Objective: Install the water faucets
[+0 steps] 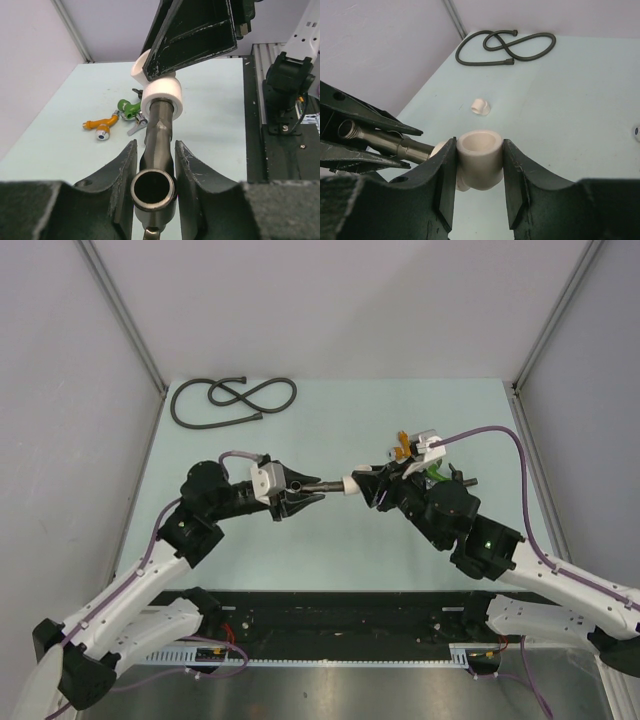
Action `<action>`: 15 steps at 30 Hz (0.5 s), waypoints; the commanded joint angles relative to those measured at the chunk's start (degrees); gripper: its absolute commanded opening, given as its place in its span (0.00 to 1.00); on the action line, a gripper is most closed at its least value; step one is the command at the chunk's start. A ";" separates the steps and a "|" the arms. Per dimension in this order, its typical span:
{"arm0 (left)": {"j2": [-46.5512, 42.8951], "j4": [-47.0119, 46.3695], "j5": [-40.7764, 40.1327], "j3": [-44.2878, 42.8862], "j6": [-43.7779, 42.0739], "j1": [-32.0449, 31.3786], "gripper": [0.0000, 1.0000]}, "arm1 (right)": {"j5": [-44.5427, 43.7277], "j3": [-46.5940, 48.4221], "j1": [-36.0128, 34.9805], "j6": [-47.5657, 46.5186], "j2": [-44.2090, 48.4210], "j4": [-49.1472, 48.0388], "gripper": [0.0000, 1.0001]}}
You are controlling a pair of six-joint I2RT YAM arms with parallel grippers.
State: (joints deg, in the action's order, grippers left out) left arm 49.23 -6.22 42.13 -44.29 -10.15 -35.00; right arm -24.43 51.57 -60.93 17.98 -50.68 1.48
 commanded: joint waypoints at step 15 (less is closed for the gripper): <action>-4.23 -16.80 -4.69 8.78 -4.27 -3.93 0.00 | 9.65 3.62 4.50 12.08 -0.39 3.36 0.00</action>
State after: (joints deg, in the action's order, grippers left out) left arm 46.68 -14.33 36.56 -37.28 -13.17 -38.11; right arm -19.70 52.53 -56.66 27.44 -51.35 7.22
